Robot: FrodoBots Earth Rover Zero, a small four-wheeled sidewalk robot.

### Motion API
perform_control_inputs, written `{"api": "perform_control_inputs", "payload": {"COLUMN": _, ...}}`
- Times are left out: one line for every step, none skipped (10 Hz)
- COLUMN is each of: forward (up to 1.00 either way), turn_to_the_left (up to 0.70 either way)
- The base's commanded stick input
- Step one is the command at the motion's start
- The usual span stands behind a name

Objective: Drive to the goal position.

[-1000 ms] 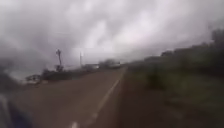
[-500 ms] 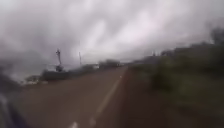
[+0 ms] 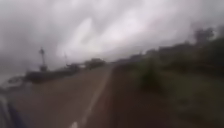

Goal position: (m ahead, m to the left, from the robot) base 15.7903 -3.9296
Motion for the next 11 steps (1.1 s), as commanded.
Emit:
{"api": "perform_control_inputs", "payload": {"forward": 0.7, "turn_to_the_left": -0.35}}
{"api": "perform_control_inputs", "payload": {"forward": 0.7, "turn_to_the_left": -0.35}}
{"api": "perform_control_inputs", "payload": {"forward": 0.7, "turn_to_the_left": -0.35}}
{"api": "perform_control_inputs", "payload": {"forward": 0.7, "turn_to_the_left": -0.35}}
{"api": "perform_control_inputs", "payload": {"forward": 0.7, "turn_to_the_left": -0.35}}
{"api": "perform_control_inputs", "payload": {"forward": 0.7, "turn_to_the_left": -0.17}}
{"api": "perform_control_inputs", "payload": {"forward": 0.7, "turn_to_the_left": 0.0}}
{"api": "perform_control_inputs", "payload": {"forward": 0.47, "turn_to_the_left": 0.07}}
{"api": "perform_control_inputs", "payload": {"forward": 0.11, "turn_to_the_left": 0.17}}
{"api": "perform_control_inputs", "payload": {"forward": 0.0, "turn_to_the_left": 0.7}}
{"api": "perform_control_inputs", "payload": {"forward": 0.0, "turn_to_the_left": 0.7}}
